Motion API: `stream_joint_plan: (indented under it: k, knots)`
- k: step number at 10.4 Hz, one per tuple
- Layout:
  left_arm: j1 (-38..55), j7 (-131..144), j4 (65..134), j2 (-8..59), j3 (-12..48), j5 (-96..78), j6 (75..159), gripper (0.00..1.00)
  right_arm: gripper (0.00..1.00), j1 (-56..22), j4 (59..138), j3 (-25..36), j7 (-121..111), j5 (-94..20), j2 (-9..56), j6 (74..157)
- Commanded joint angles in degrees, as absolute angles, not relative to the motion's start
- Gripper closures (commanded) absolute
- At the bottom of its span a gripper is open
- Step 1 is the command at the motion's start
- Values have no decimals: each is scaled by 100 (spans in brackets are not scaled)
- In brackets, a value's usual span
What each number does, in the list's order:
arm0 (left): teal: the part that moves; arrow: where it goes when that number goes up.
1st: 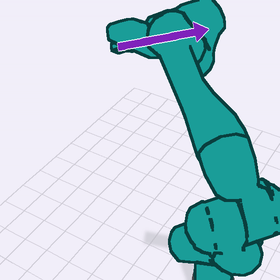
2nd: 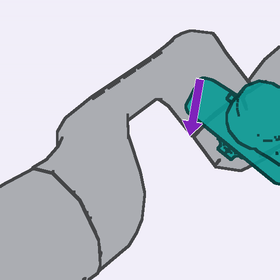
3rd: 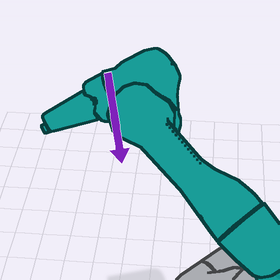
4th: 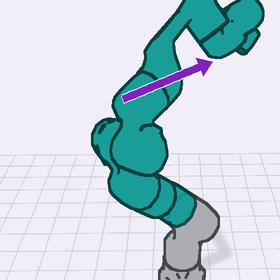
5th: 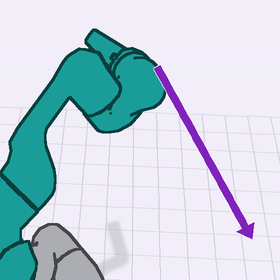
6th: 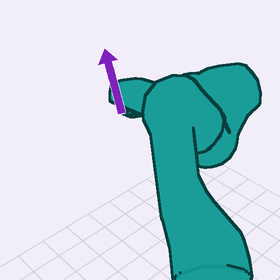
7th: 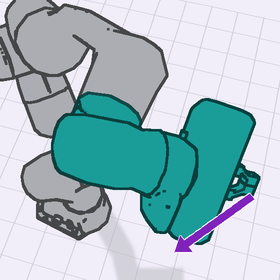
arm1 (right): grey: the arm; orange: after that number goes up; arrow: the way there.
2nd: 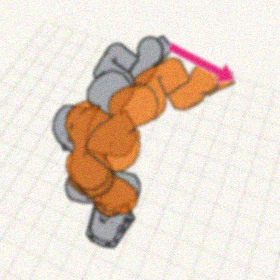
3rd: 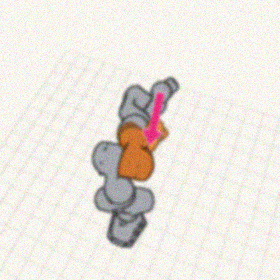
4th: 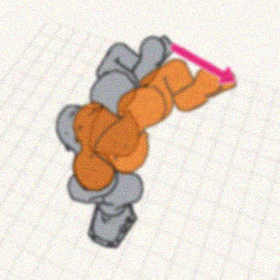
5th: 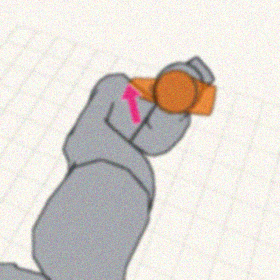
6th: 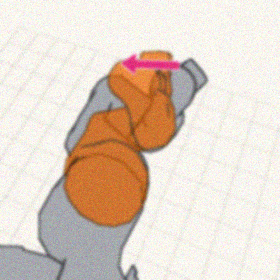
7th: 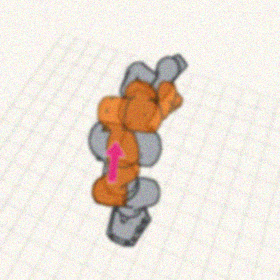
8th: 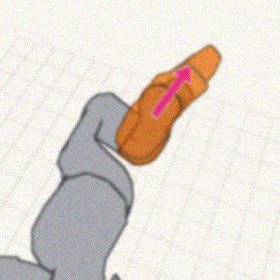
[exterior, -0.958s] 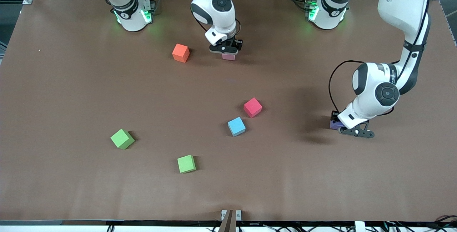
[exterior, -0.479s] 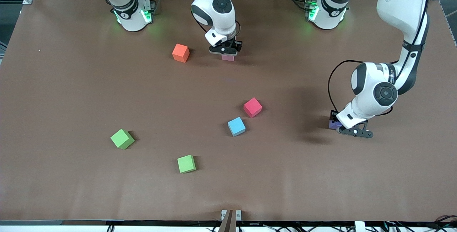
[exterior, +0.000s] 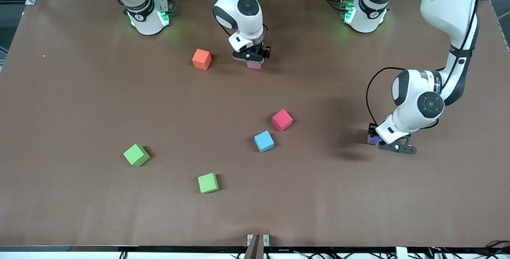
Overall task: Arrange blocks into number 1
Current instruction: 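Grasp a green cube with the right gripper while the left gripper carries purple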
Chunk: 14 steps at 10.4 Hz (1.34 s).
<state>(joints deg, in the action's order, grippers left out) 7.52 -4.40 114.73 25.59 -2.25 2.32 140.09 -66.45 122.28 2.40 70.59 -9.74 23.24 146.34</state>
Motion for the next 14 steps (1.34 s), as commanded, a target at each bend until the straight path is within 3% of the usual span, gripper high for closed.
stream_joint_plan:
  k: [1,4,6,12,14]
  knots:
    - [905,-457,11409,2286,-299,176,13608,100,0,-6505,12024,333,7172,-862,2093,14188]
    - [1326,-222,10822,2136,-176,114,12722,100,0,-6066,11674,964,5982,-853,1855,13222]
    - [1537,996,10382,2118,261,53,12122,100,0,-5418,11304,1274,4814,-861,1889,12799]
    - [3424,3899,9915,2618,457,-1212,12155,100,0,-2992,11137,1301,1042,-547,2004,12191]
    - [3865,4445,9870,2890,483,-1195,12190,100,0,-2446,10603,1301,-169,-256,2169,11963]
